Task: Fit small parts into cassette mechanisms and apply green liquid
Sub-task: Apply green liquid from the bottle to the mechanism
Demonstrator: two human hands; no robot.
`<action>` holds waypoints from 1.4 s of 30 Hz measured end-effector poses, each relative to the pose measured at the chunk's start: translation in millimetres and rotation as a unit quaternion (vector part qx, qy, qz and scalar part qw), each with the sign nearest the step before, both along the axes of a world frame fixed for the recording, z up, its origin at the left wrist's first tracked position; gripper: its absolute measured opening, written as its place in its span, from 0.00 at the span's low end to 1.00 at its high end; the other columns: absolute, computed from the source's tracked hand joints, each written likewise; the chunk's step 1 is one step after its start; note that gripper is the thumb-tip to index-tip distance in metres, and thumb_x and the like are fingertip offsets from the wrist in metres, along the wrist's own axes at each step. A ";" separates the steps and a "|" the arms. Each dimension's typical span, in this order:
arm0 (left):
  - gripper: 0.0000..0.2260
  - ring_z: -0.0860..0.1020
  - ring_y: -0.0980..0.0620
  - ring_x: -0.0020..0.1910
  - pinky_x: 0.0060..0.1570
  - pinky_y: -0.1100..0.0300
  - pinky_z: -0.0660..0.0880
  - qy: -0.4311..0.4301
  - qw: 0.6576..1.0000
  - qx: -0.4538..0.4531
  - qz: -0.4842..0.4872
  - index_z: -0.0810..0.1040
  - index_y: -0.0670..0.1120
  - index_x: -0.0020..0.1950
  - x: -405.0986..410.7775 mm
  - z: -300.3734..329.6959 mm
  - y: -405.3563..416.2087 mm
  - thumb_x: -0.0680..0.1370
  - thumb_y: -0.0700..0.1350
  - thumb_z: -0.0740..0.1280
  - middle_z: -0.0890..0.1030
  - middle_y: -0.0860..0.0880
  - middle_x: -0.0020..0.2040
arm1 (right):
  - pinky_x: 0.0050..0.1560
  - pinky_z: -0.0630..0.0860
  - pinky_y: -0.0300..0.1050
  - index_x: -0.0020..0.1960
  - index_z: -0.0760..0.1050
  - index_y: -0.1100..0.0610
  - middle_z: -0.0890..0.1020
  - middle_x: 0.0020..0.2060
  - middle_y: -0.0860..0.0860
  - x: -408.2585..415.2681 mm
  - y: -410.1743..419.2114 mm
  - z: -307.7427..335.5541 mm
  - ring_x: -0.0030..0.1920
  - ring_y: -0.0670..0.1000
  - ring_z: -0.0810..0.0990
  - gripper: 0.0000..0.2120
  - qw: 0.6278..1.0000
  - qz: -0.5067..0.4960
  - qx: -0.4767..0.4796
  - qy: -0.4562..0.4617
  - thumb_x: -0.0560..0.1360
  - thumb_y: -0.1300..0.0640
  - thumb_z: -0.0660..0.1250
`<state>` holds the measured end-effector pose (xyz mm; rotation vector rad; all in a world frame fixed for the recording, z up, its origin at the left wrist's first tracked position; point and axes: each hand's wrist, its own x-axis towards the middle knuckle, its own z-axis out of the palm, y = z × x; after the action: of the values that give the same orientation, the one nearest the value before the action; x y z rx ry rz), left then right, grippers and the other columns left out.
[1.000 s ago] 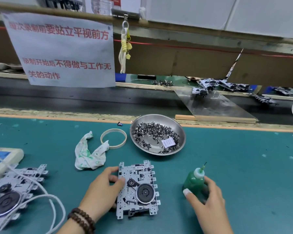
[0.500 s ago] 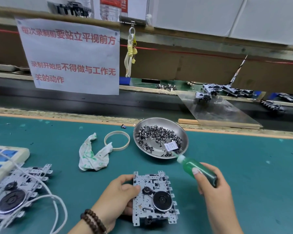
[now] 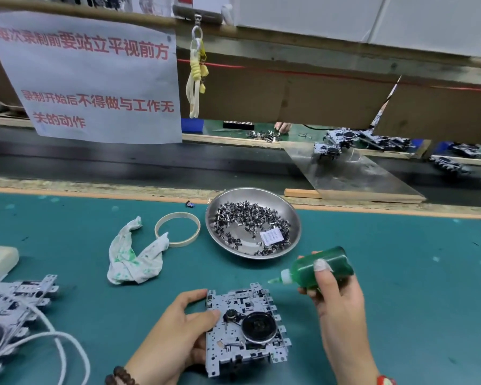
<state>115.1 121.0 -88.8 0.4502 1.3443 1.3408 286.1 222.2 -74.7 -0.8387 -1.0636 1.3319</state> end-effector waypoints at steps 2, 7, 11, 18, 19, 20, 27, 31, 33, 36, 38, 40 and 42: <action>0.14 0.76 0.47 0.26 0.22 0.61 0.74 0.004 1.000 0.000 -0.007 0.70 0.46 0.59 -0.7 -0.5 -1.2 0.76 0.35 0.65 0.82 0.34 0.41 | 0.32 0.75 0.33 0.43 0.74 0.52 0.83 0.35 0.46 0.7 -2.7 -2.4 0.31 0.42 0.78 0.12 0.995 -0.038 0.057 -0.067 0.67 0.48 0.73; 0.16 0.75 0.46 0.29 0.24 0.60 0.75 0.013 1.000 0.005 -0.002 0.71 0.47 0.61 -0.5 -2.9 -0.4 0.75 0.36 0.66 0.82 0.34 0.43 | 0.31 0.74 0.30 0.41 0.73 0.51 0.82 0.34 0.45 -0.3 -4.1 -6.1 0.31 0.42 0.78 0.05 0.982 -0.075 0.120 -0.121 0.69 0.50 0.65; 0.16 0.76 0.44 0.35 0.26 0.59 0.76 0.012 1.000 0.007 -0.008 0.71 0.48 0.61 -1.8 -4.1 0.5 0.75 0.37 0.66 0.82 0.35 0.46 | 0.33 0.74 0.31 0.41 0.72 0.49 0.83 0.36 0.44 0.2 -5.4 -5.7 0.32 0.42 0.79 0.10 0.973 -0.088 0.141 -0.159 0.68 0.44 0.66; 0.16 0.75 0.46 0.31 0.23 0.61 0.74 0.005 1.000 0.005 -0.012 0.71 0.48 0.61 -2.8 -3.6 0.3 0.75 0.37 0.65 0.82 0.33 0.45 | 0.35 0.76 0.34 0.43 0.73 0.45 0.84 0.34 0.52 -2.9 -6.1 -6.3 0.36 0.47 0.82 0.10 0.970 -0.069 0.153 -0.175 0.68 0.40 0.64; 0.16 0.74 0.47 0.29 0.23 0.61 0.74 0.002 1.000 0.006 -0.010 0.71 0.48 0.61 -2.7 -3.2 0.4 0.75 0.36 0.65 0.82 0.33 0.43 | 0.35 0.76 0.35 0.43 0.72 0.47 0.84 0.34 0.54 -3.1 -6.0 -6.9 0.37 0.48 0.83 0.12 0.969 -0.070 0.155 -0.181 0.68 0.40 0.64; 0.16 0.74 0.48 0.28 0.22 0.61 0.74 -0.001 1.000 0.006 -0.009 0.71 0.48 0.61 -2.6 -2.8 0.7 0.75 0.36 0.65 0.82 0.33 0.43 | 0.36 0.77 0.36 0.43 0.71 0.49 0.84 0.34 0.55 -3.0 -5.9 -7.6 0.37 0.49 0.83 0.13 0.967 -0.071 0.157 -0.186 0.68 0.40 0.64; 0.16 0.75 0.49 0.28 0.22 0.63 0.74 -0.003 1.000 0.001 -0.007 0.70 0.48 0.61 -2.1 -2.5 1.3 0.75 0.37 0.65 0.82 0.34 0.45 | 0.37 0.78 0.38 0.42 0.70 0.50 0.84 0.37 0.48 -3.6 -7.1 -6.9 0.36 0.43 0.82 0.13 0.961 -0.071 0.166 -0.208 0.68 0.40 0.64; 0.16 0.74 0.50 0.27 0.22 0.62 0.73 -0.009 1.000 0.003 -0.001 0.71 0.48 0.61 -2.2 -2.2 1.6 0.75 0.36 0.65 0.82 0.36 0.42 | 0.37 0.77 0.38 0.42 0.71 0.44 0.84 0.37 0.46 -3.7 -8.3 -5.8 0.36 0.44 0.82 0.09 0.958 -0.071 0.172 -0.217 0.69 0.40 0.63; 0.17 0.74 0.50 0.27 0.22 0.62 0.74 -0.008 1.000 0.003 -0.001 0.70 0.47 0.62 -2.1 -2.2 1.7 0.75 0.36 0.65 0.82 0.37 0.41 | 0.37 0.77 0.40 0.42 0.71 0.44 0.84 0.36 0.47 -3.4 -8.6 -5.3 0.36 0.46 0.81 0.08 0.957 -0.074 0.175 -0.221 0.69 0.40 0.63; 0.17 0.75 0.51 0.26 0.22 0.63 0.74 -0.010 1.000 0.002 0.001 0.70 0.47 0.63 -2.0 -2.2 2.0 0.75 0.36 0.65 0.83 0.37 0.41 | 0.37 0.77 0.41 0.42 0.70 0.48 0.83 0.37 0.48 -3.4 -8.8 -5.5 0.35 0.46 0.81 0.11 0.954 -0.078 0.179 -0.228 0.69 0.41 0.63; 0.18 0.76 0.52 0.25 0.22 0.62 0.74 -0.013 1.000 0.002 0.001 0.70 0.47 0.63 -2.1 -2.4 2.0 0.75 0.36 0.65 0.83 0.37 0.42 | 0.37 0.78 0.42 0.42 0.70 0.48 0.83 0.37 0.48 -2.7 -9.1 -5.9 0.35 0.46 0.81 0.11 0.953 -0.079 0.180 -0.232 0.69 0.41 0.63; 0.18 0.76 0.52 0.25 0.22 0.62 0.74 -0.013 1.000 0.002 0.000 0.69 0.47 0.63 -2.4 -2.8 2.1 0.75 0.37 0.65 0.83 0.37 0.42 | 0.36 0.78 0.42 0.42 0.70 0.47 0.83 0.38 0.45 -2.2 -9.0 -6.0 0.35 0.45 0.80 0.10 0.950 -0.082 0.185 -0.236 0.70 0.41 0.63; 0.18 0.76 0.52 0.25 0.22 0.62 0.74 -0.012 1.000 0.003 -0.001 0.69 0.47 0.64 -2.6 -3.1 2.3 0.75 0.37 0.66 0.83 0.37 0.41 | 0.37 0.78 0.43 0.42 0.70 0.46 0.83 0.37 0.44 -2.4 -9.2 -5.5 0.36 0.45 0.81 0.09 0.949 -0.080 0.191 -0.237 0.70 0.41 0.63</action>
<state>112.4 123.2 -91.9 0.4382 1.3213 1.3451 283.7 213.0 -80.2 -0.9477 -1.5338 0.7605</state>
